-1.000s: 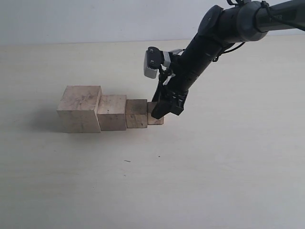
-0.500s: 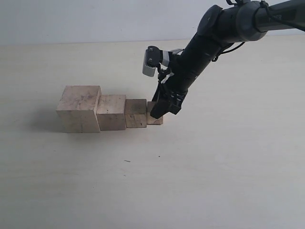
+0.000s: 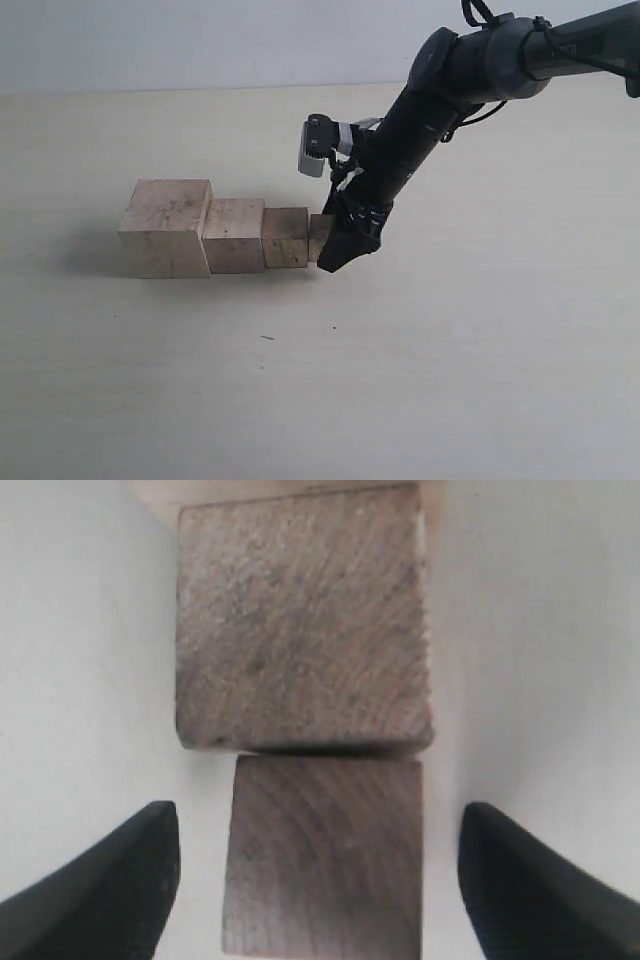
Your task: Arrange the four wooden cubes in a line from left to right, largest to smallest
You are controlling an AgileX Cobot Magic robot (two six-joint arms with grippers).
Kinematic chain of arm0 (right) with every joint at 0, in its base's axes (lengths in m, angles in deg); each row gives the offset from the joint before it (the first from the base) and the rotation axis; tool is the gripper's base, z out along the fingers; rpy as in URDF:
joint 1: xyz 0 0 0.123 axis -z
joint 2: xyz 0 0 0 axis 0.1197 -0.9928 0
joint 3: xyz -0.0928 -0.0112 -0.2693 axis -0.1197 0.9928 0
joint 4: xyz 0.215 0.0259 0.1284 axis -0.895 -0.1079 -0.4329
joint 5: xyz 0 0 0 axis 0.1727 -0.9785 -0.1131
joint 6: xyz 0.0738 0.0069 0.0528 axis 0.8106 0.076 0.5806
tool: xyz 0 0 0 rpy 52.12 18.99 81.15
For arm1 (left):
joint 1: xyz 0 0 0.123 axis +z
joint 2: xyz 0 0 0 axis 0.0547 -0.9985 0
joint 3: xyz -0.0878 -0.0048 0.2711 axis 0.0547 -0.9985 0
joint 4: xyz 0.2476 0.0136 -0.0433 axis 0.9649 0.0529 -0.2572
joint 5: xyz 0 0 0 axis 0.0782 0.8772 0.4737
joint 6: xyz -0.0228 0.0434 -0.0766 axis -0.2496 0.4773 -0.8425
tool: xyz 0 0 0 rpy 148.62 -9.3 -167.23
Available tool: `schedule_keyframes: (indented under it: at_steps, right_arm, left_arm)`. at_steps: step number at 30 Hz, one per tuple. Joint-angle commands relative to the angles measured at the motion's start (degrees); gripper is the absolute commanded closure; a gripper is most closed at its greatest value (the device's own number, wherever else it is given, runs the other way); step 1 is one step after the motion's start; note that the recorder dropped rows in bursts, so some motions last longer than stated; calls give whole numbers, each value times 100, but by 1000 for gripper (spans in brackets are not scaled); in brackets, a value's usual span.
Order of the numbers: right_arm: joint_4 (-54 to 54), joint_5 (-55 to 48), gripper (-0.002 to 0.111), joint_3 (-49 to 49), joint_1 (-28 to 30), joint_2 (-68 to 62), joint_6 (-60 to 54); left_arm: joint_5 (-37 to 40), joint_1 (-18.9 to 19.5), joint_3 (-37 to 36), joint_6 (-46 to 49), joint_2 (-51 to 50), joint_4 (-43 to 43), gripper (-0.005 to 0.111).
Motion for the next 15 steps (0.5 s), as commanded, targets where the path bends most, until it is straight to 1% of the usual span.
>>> schedule_keyframes:
  at_steps: [1,5,8,10,13,15]
  right_arm:
    - [83,63,35,-5,-12,194,29]
    - [283,90,35,-5,-12,428,312]
    - [658,77,37,-5,-12,607,687]
    - [1105,77,40,-5,-12,713,1083]
    - [1865,77,49,-5,-12,773,1621]
    - [2043,103,53,-5,-12,756,1736]
  left_arm:
    - [-78,-32,-5,5,36,-43,107]
    - [-78,-32,-5,5,36,-43,107]
    - [-78,-32,-5,5,36,-43,107]
    - [-78,-32,-5,5,36,-43,107]
    - [-78,-32,-5,5,36,-43,107]
    - [-78,-32,-5,5,36,-43,107]
